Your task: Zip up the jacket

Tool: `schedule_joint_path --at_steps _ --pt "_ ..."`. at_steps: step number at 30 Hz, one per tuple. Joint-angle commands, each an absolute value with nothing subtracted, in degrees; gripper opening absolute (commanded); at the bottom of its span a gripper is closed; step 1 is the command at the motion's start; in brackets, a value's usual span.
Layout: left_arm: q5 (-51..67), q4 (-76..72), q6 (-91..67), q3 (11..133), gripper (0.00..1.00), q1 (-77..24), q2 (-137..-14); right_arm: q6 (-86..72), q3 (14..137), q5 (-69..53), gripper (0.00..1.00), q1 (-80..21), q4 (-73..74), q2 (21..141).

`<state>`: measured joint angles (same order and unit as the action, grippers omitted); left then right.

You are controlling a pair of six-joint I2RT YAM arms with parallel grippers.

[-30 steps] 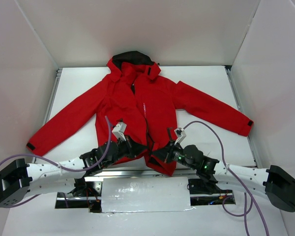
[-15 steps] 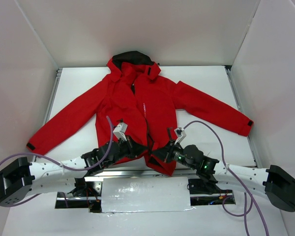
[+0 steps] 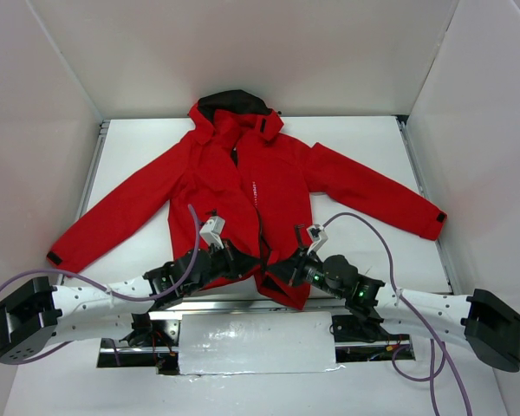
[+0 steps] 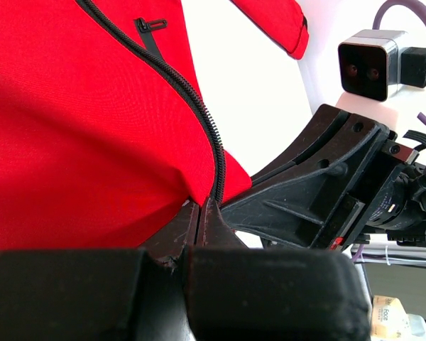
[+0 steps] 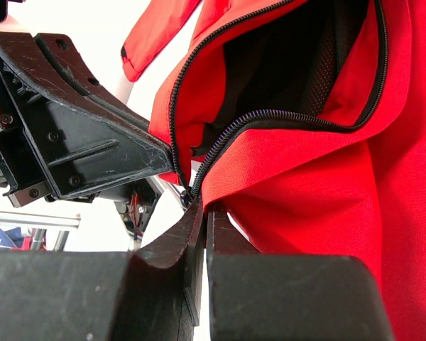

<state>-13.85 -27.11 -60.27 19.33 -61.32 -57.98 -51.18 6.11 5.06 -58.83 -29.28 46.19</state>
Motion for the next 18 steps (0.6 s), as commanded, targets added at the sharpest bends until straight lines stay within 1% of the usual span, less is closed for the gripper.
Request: schedule_joint_path --at_steps 1,12,18 --pt "-13.7 -31.0 -61.0 19.2 0.00 -61.3 -57.3 -50.9 8.6 5.9 0.00 -58.5 -33.0 46.2" --pt "-13.6 -31.2 -60.8 18.7 0.00 -61.3 -57.6 -51.8 9.6 7.2 0.00 -58.5 -31.3 46.4" --pt "-14.8 -30.7 -61.0 17.8 0.00 -61.3 -56.7 -52.4 11.4 9.6 0.00 -58.5 -26.6 46.1"
